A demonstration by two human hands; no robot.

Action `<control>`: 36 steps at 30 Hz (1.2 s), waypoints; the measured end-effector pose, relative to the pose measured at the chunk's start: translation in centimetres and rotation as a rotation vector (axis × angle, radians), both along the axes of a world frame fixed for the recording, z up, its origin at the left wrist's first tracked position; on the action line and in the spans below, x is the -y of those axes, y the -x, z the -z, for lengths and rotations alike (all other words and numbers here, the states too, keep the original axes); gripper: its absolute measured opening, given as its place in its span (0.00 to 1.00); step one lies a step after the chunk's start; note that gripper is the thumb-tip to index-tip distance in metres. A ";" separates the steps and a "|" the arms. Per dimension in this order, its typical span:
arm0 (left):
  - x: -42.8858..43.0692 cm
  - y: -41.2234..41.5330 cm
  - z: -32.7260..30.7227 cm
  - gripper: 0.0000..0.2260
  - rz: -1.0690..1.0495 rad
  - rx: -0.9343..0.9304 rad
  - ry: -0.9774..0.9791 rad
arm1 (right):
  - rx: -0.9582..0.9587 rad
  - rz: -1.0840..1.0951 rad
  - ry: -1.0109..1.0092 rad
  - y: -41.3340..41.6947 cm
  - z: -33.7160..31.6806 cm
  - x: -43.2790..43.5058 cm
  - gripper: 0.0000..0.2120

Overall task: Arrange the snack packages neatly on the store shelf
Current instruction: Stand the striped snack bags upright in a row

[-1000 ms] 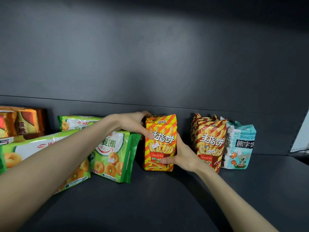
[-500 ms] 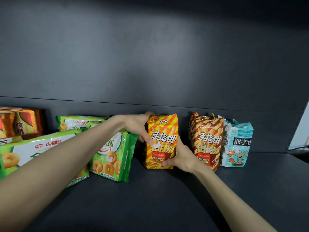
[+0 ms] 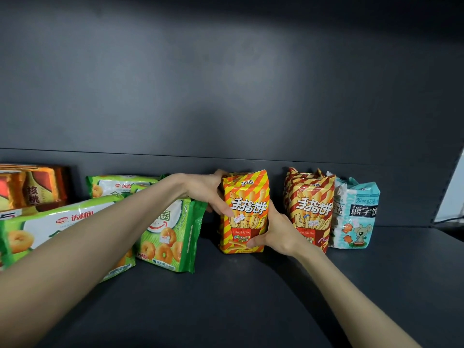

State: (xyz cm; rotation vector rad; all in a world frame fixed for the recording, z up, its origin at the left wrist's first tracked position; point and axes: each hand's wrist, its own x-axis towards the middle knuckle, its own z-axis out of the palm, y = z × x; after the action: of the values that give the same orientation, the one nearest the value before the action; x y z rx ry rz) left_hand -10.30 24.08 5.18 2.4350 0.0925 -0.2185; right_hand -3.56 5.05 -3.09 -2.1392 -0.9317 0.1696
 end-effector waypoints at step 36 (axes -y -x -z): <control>1.2 2.0 -0.9 0.37 -0.145 0.340 -0.604 | 0.044 -0.055 0.298 0.8 -1.3 -0.3 0.30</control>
State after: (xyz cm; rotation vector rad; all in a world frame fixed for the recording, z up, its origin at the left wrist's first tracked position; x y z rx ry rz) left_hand -12.31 22.91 6.04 3.0062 0.2062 0.3395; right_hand -4.35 5.30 -1.81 -2.3983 -1.0454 0.3066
